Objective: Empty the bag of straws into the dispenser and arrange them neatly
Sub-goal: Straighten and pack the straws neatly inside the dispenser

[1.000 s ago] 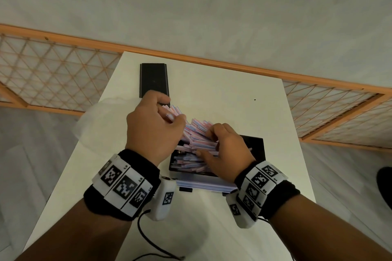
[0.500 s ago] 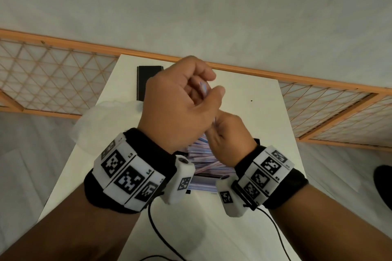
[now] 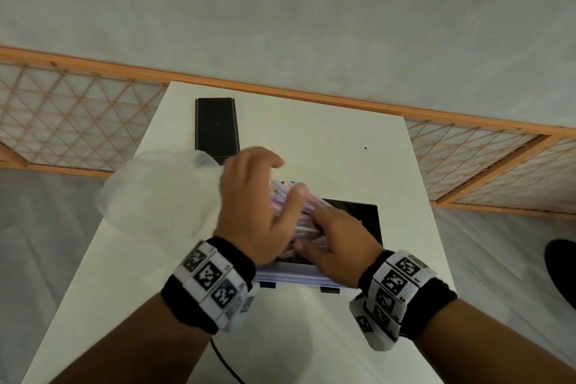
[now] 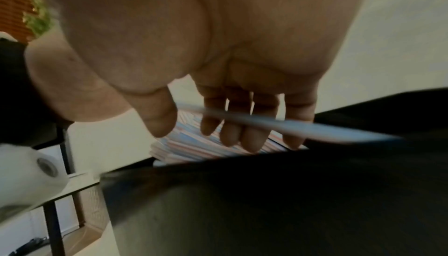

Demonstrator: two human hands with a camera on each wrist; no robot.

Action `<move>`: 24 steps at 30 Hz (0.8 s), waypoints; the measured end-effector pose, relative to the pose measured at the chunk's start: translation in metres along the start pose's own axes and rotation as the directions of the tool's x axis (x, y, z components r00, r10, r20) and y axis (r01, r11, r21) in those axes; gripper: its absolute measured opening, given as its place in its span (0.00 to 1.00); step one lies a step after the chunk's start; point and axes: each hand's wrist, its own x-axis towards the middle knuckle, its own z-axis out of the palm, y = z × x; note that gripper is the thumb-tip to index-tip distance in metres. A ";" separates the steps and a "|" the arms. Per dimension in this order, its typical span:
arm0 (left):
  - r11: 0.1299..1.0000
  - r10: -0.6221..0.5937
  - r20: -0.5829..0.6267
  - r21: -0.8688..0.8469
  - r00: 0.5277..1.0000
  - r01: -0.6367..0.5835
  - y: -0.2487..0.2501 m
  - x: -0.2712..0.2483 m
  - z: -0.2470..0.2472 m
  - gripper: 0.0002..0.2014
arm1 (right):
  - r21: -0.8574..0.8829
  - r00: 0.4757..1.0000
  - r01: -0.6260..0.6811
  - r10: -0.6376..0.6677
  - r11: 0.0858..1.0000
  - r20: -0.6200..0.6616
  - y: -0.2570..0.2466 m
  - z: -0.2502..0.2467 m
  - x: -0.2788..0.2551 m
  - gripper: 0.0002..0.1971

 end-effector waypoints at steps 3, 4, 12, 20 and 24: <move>0.985 -0.167 -0.252 -0.094 0.953 0.147 -0.020 -0.004 -0.011 0.27 | -0.108 0.998 -0.064 0.061 0.992 -0.032 0.017 0.000 -0.012 0.33; 0.948 -0.303 -0.263 -0.183 0.916 0.261 -0.024 -0.005 -0.012 0.28 | -0.137 0.997 -0.078 0.074 0.987 -0.037 0.020 0.000 -0.015 0.37; 0.238 -0.869 0.211 -0.614 0.447 0.752 -0.034 -0.023 0.025 0.47 | -0.316 0.978 -0.073 0.131 0.946 0.164 0.017 0.012 -0.020 0.42; 0.409 -0.815 0.236 -0.412 0.529 0.814 -0.027 -0.024 0.026 0.44 | -0.327 0.949 -0.111 0.197 0.939 0.245 0.014 0.011 -0.005 0.54; 0.459 -0.803 0.206 -0.384 0.559 0.801 -0.026 -0.026 0.028 0.35 | -0.251 0.916 -0.127 0.210 0.960 0.342 0.015 0.015 0.000 0.56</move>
